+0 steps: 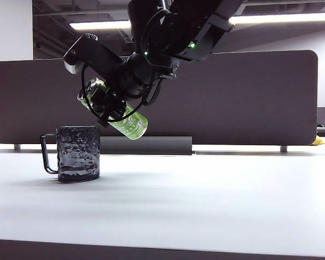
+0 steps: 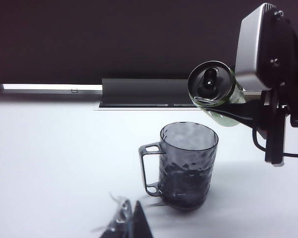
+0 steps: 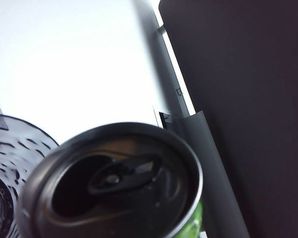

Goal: Pick up the metal can, pour some water into the cup, then place the can back on the table.

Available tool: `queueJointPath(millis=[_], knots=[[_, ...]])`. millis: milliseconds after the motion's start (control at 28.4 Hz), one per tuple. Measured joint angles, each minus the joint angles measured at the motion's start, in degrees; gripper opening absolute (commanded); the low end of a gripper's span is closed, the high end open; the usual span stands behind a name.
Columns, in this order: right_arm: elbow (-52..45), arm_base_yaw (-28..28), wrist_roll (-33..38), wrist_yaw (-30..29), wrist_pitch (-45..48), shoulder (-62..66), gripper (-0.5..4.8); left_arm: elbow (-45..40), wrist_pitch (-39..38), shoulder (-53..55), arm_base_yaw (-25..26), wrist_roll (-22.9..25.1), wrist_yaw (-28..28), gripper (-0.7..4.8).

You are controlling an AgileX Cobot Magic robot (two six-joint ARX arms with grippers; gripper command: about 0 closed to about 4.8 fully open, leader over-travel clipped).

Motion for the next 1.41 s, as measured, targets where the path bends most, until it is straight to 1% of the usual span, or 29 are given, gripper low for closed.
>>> queueJointPath(millis=[317,1126,1407], knots=[[0.0,0.0,-3.1,0.1,0.0,0.0,1.84,0.0,0.0,0.0,0.0,0.0,0.0,-0.05],[0.0,0.0,-6.8,0.0,0.7,0.0,1.84,0.0,0.0,0.0,0.0,0.0,0.0,-0.05],[0.0,0.0,-9.5,-0.9,1.6,0.0,1.84,0.0,0.0,0.0,0.0,0.0,0.0,-0.05]])
